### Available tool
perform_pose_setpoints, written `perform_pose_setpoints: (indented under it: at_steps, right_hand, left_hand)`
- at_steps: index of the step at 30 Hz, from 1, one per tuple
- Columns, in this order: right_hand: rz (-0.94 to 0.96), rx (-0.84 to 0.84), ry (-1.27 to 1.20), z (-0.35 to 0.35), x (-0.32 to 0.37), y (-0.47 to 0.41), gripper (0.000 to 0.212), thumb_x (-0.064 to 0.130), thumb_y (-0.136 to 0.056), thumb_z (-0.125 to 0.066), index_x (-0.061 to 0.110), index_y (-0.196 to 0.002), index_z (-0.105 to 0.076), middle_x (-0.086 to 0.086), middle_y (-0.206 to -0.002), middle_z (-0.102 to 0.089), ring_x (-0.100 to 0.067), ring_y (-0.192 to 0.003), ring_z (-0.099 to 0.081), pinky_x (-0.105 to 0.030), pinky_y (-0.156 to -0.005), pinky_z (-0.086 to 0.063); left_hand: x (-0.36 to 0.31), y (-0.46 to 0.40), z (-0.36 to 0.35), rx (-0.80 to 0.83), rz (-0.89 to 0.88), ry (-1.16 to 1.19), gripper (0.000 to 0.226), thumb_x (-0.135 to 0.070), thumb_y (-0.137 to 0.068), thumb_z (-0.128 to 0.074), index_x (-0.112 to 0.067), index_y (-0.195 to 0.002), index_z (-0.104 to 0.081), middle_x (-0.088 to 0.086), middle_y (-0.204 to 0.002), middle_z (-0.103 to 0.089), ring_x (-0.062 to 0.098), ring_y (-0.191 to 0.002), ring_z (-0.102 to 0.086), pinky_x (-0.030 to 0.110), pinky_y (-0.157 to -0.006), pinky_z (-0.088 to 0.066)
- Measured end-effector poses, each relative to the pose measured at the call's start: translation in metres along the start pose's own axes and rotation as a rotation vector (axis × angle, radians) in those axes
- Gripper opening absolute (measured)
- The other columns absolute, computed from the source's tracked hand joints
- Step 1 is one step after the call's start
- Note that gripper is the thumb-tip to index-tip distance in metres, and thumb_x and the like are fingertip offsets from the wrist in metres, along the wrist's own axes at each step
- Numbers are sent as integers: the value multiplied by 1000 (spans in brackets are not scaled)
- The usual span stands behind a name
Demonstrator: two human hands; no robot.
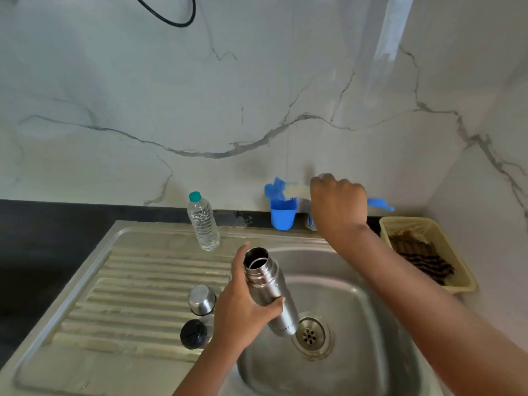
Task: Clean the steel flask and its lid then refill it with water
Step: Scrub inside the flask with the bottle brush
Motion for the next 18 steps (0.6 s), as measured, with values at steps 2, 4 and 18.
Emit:
perform_pose_setpoints:
  at_steps: [2, 4, 18]
  right_hand:
    - [42, 34, 65, 3, 2, -21, 9, 12, -91, -57, 14, -98, -53, -3, -91, -50, -20, -73, -46, -31, -66, -35]
    - [105, 66, 129, 1, 5, -42, 6, 14, -93, -56, 15, -98, -56, -2, -87, -45, -20, -79, -53, -30, -71, -34]
    - [398, 53, 329, -39, 30, -86, 13, 16, -94, -56, 17, -105, -63, 0, -105, -62, -19, -99, -60, -33, -95, -38]
  left_hand:
    - [4, 1, 2, -10, 8, 82, 114, -33, -58, -90, -63, -140, -18, -30, -115, -64, -1, -96, -67, 34, -78, -59]
    - [8, 3, 2, -29, 7, 141, 106, -24, -60, -92, -57, -138, -28, -33, -115, -62, -3, -102, -65, 36, -80, -60]
    - [22, 1, -12, -236, 234, 763, 99, -23, -45, -90, -58, -123, -39, 6, -133, -59, 23, -112, -66, 56, -83, -58]
Point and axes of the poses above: each hand's wrist, its own y-axis away from the middle knuckle, its own z-axis out of the back of the hand, x = y × z, the point moved 1 cm from there along -y, towards the middle knuckle
